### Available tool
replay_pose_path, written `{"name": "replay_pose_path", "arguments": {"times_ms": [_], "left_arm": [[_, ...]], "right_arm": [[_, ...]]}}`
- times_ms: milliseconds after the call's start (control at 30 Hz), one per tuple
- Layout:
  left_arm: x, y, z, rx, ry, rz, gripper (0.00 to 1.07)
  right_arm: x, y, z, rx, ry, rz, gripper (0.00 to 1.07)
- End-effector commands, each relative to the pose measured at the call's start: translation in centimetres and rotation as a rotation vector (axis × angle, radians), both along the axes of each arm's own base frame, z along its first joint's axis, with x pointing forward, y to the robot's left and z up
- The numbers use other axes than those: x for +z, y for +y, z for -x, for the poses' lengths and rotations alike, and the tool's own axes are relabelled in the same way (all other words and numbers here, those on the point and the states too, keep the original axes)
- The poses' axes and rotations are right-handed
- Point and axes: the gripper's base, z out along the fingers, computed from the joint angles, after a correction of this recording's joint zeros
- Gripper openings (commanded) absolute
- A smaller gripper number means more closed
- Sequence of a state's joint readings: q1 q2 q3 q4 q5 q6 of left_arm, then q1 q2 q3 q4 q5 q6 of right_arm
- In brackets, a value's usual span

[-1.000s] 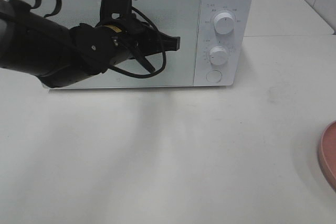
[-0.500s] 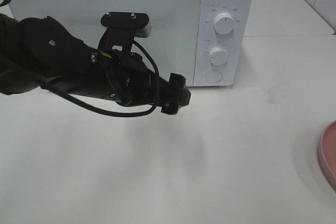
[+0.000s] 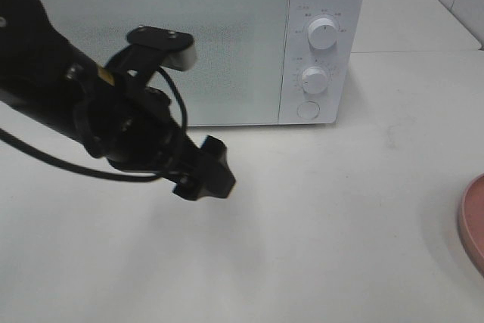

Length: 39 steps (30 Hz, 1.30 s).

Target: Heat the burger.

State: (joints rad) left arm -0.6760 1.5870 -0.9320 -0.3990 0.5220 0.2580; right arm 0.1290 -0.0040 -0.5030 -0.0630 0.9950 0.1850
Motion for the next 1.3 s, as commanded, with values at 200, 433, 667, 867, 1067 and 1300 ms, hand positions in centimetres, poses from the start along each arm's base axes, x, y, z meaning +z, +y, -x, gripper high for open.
{"name": "replay_pose_path", "arguments": {"times_ms": [200, 433, 667, 867, 1067, 1300], "left_arm": [[2.0, 6.1, -0.9, 0.154, 0.072, -0.091, 1.0], [6.3, 14.1, -0.2, 0.375, 0.045, -0.1, 1.0], [8.5, 18.1, 1.8, 0.55, 0.014, -0.093, 1.0], [8.5, 19.7, 5.2, 0.649, -0.02, -0.082, 1.0], [7.0, 20.6, 10.3, 0.728, -0.074, -0.143, 1.0], [6.5, 20.7, 14.3, 0.75, -0.161, -0.127, 1.0]], "right_arm": [[-0.1, 0.0, 0.4, -0.001, -0.022, 0.002, 0.75], [-0.1, 0.0, 0.4, -0.001, -0.022, 0.002, 0.75], [-0.1, 0.0, 0.4, -0.001, -0.022, 0.002, 0.75], [-0.1, 0.0, 0.4, -0.001, -0.022, 0.002, 0.75], [-0.1, 0.0, 0.4, 0.0, -0.022, 0.001, 0.75], [-0.1, 0.0, 0.4, 0.0, -0.022, 0.001, 0.75]]}}
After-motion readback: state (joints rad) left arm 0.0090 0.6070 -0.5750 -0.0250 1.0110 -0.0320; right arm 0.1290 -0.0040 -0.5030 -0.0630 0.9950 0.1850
